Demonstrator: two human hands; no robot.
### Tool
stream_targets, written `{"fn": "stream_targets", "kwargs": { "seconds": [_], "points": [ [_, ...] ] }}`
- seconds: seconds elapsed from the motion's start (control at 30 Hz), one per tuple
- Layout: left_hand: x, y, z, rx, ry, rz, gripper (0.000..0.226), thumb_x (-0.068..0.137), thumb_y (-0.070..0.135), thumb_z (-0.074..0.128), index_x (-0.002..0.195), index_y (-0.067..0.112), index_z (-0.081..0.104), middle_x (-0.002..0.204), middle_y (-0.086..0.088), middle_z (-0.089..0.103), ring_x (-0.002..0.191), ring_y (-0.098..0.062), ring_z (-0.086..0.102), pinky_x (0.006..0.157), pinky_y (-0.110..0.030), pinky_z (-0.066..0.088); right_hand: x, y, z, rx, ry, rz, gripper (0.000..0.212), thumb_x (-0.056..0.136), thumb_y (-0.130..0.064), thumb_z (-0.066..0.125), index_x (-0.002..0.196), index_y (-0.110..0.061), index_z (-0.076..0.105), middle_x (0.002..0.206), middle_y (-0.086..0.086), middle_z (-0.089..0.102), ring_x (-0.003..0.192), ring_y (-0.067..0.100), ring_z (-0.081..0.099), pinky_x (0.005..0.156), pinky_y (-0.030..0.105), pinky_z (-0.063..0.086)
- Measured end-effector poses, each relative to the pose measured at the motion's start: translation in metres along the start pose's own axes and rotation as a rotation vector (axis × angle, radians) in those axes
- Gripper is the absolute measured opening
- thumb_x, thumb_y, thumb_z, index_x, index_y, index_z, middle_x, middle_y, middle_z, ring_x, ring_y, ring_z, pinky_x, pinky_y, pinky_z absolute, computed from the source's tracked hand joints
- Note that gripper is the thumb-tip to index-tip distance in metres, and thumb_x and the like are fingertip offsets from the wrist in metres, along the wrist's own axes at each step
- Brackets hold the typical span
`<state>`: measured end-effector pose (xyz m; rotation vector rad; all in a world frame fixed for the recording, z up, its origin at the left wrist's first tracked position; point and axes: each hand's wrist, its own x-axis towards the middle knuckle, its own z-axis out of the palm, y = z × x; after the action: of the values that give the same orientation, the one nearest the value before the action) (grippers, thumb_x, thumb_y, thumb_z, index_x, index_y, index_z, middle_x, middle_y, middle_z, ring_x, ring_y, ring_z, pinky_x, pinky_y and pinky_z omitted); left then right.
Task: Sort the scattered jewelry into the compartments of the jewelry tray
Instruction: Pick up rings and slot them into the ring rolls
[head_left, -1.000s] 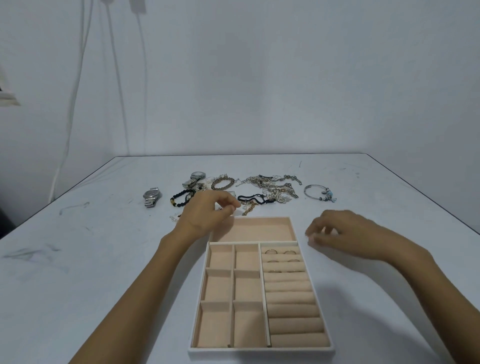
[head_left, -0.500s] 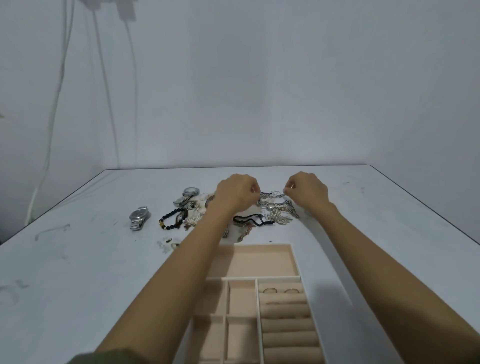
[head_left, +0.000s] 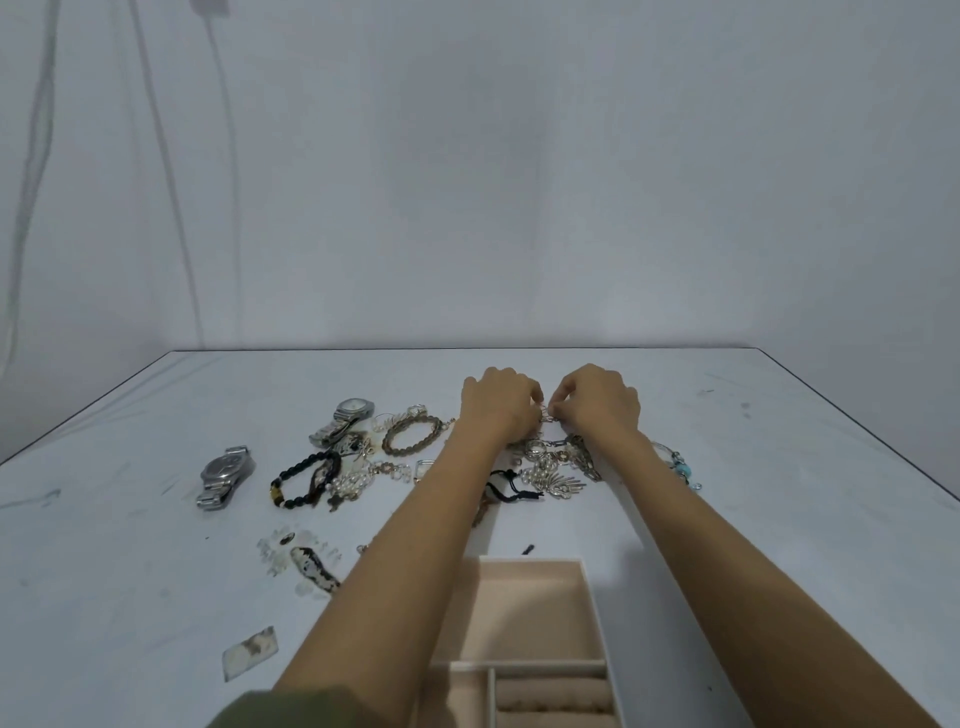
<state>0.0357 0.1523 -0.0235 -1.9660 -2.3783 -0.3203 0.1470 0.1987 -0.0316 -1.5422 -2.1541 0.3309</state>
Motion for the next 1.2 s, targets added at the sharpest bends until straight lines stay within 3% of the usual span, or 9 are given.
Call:
{"fn": "stream_targets", "kwargs": {
  "seconds": [0.17, 0.47, 0.63, 0.73, 0.83, 0.93, 1.0, 1.07, 1.2],
  "points": [
    [0.008, -0.001, 0.001, -0.111, 0.021, -0.029, 0.017, 0.086, 0.024, 0.057, 0.098, 0.029, 0.068, 0.108, 0.004, 0.067, 0.104, -0.02, 0.059, 0.086, -0.035, 0.043, 0.007, 0.002, 0.001, 0.029, -0.059, 0.013, 0.01, 0.082, -0.014, 0.062, 0.085, -0.015, 0.072, 0.092, 0.004, 0.071, 0.097, 0.027, 0.062, 0.089, 0.037, 0.046],
    [0.009, 0.001, 0.003, -0.259, 0.027, -0.102, 0.013, 0.086, 0.022, 0.053, 0.09, 0.016, 0.065, 0.096, -0.001, 0.068, 0.094, -0.025, 0.062, 0.085, -0.039, 0.049, -0.001, 0.01, -0.001, 0.094, -0.043, -0.044, 0.011, 0.086, -0.017, 0.061, 0.077, -0.019, 0.067, 0.082, -0.003, 0.064, 0.096, 0.025, 0.06, 0.088, 0.037, 0.044],
    [0.001, -0.005, -0.002, -0.568, 0.117, -0.135, 0.006, 0.085, 0.029, 0.067, 0.084, 0.023, 0.064, 0.092, 0.005, 0.067, 0.091, -0.017, 0.063, 0.082, -0.034, 0.049, -0.001, 0.013, -0.015, 0.399, -0.029, -0.009, 0.008, 0.08, -0.019, 0.067, 0.073, -0.019, 0.068, 0.077, -0.008, 0.066, 0.085, 0.02, 0.065, 0.086, 0.039, 0.05],
    [-0.006, -0.013, -0.012, -0.706, 0.204, -0.154, 0.008, 0.08, 0.03, 0.072, 0.077, 0.028, 0.066, 0.086, 0.006, 0.068, 0.09, -0.016, 0.064, 0.083, -0.035, 0.052, 0.0, 0.008, -0.037, 0.636, -0.005, -0.018, 0.002, 0.081, -0.016, 0.071, 0.081, -0.014, 0.071, 0.085, 0.0, 0.07, 0.08, 0.011, 0.064, 0.073, 0.025, 0.049],
    [-0.017, -0.025, -0.027, -0.732, 0.227, -0.135, 0.01, 0.076, 0.033, 0.076, 0.072, 0.031, 0.067, 0.087, 0.006, 0.07, 0.09, -0.014, 0.065, 0.087, -0.039, 0.052, -0.007, -0.006, -0.071, 0.795, 0.046, -0.051, 0.008, 0.082, -0.014, 0.07, 0.089, -0.009, 0.072, 0.083, -0.001, 0.067, 0.07, 0.001, 0.055, 0.066, 0.015, 0.04],
    [-0.03, -0.039, -0.043, -0.712, 0.243, -0.118, 0.011, 0.074, 0.035, 0.077, 0.069, 0.032, 0.067, 0.082, 0.008, 0.07, 0.088, -0.013, 0.065, 0.088, -0.041, 0.052, -0.023, -0.021, -0.105, 0.89, 0.098, -0.094, 0.007, 0.08, -0.019, 0.072, 0.074, -0.019, 0.068, 0.074, -0.007, 0.065, 0.065, 0.005, 0.054, 0.057, 0.012, 0.039],
    [-0.042, -0.046, -0.051, -0.717, 0.266, -0.117, 0.01, 0.073, 0.036, 0.078, 0.069, 0.032, 0.069, 0.08, 0.009, 0.071, 0.086, -0.012, 0.066, 0.087, -0.042, 0.053, -0.038, -0.029, -0.122, 0.922, 0.094, -0.136, 0.005, 0.08, -0.02, 0.071, 0.077, -0.017, 0.069, 0.077, -0.006, 0.067, 0.065, 0.007, 0.057, 0.058, 0.016, 0.039],
    [-0.056, -0.051, -0.056, -0.768, 0.297, -0.118, 0.009, 0.072, 0.035, 0.08, 0.072, 0.03, 0.072, 0.076, 0.01, 0.07, 0.081, -0.01, 0.065, 0.084, -0.039, 0.054, -0.053, -0.034, -0.134, 0.958, 0.073, -0.186, 0.007, 0.081, -0.016, 0.069, 0.083, -0.01, 0.071, 0.08, -0.001, 0.069, 0.067, 0.01, 0.061, 0.061, 0.02, 0.042],
    [-0.099, -0.053, -0.063, -0.955, 0.37, -0.128, 0.013, 0.071, 0.028, 0.083, 0.079, 0.021, 0.075, 0.064, 0.011, 0.064, 0.064, -0.002, 0.058, 0.07, -0.019, 0.047, -0.081, -0.04, -0.14, 0.98, 0.022, -0.264, 0.009, 0.082, -0.007, 0.068, 0.086, 0.0, 0.071, 0.076, 0.009, 0.069, 0.065, 0.017, 0.064, 0.061, 0.024, 0.05]
  ]
}}
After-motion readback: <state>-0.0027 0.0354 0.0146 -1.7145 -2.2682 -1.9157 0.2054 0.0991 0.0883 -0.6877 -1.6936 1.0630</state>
